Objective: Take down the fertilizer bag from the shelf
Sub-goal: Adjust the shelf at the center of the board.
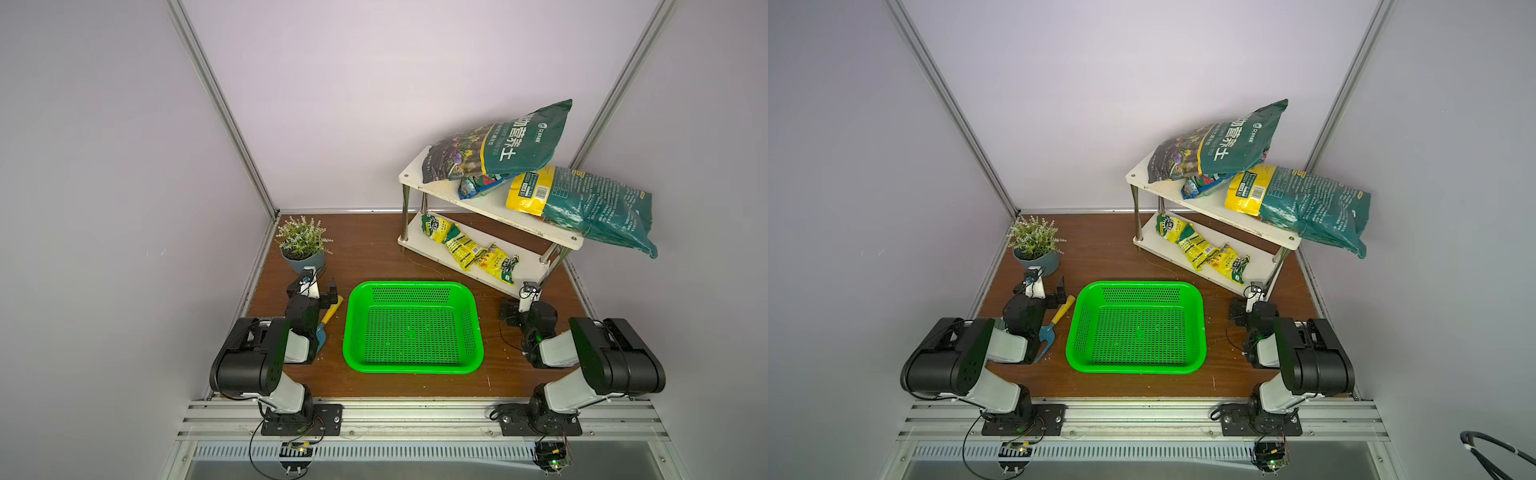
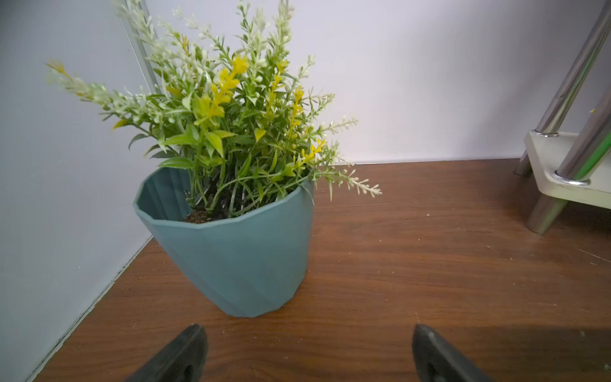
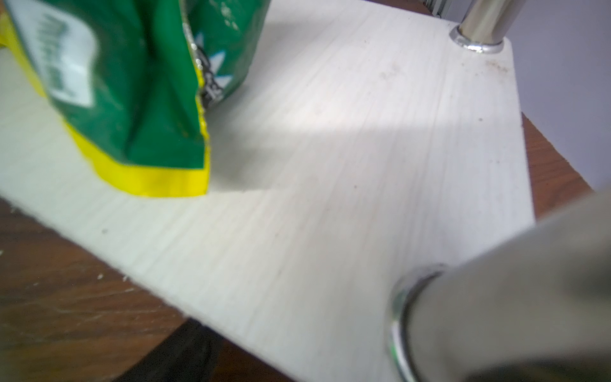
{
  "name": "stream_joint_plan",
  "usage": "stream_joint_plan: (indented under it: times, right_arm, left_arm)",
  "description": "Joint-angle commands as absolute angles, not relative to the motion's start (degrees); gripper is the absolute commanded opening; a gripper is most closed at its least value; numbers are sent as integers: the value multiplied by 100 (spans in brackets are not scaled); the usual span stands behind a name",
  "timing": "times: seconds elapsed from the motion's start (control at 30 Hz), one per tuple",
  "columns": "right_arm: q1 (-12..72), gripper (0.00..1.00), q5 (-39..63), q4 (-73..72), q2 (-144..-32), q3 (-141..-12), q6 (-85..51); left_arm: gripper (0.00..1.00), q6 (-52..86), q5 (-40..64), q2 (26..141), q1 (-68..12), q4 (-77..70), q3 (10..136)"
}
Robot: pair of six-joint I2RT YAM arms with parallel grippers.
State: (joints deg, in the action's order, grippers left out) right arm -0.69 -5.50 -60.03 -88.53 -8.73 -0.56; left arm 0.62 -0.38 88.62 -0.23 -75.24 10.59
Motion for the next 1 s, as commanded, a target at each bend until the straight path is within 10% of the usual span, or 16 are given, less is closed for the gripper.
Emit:
stream_joint_plan:
  times: [0.0, 0.47, 0.97]
  right_arm:
    - [167, 99, 157, -7180, -8719, -1340, 224]
    - [187, 99, 130, -7238, -8692, -1305, 261]
    - [1546, 99, -460, -5798, -6592, -625, 1465]
  left_arm:
    - [100, 44, 18, 8886, 18, -7622, 1148]
    - [100, 27, -13, 8870, 0, -7629, 1126]
    - [100, 366, -2678, 6817, -659, -7083, 617]
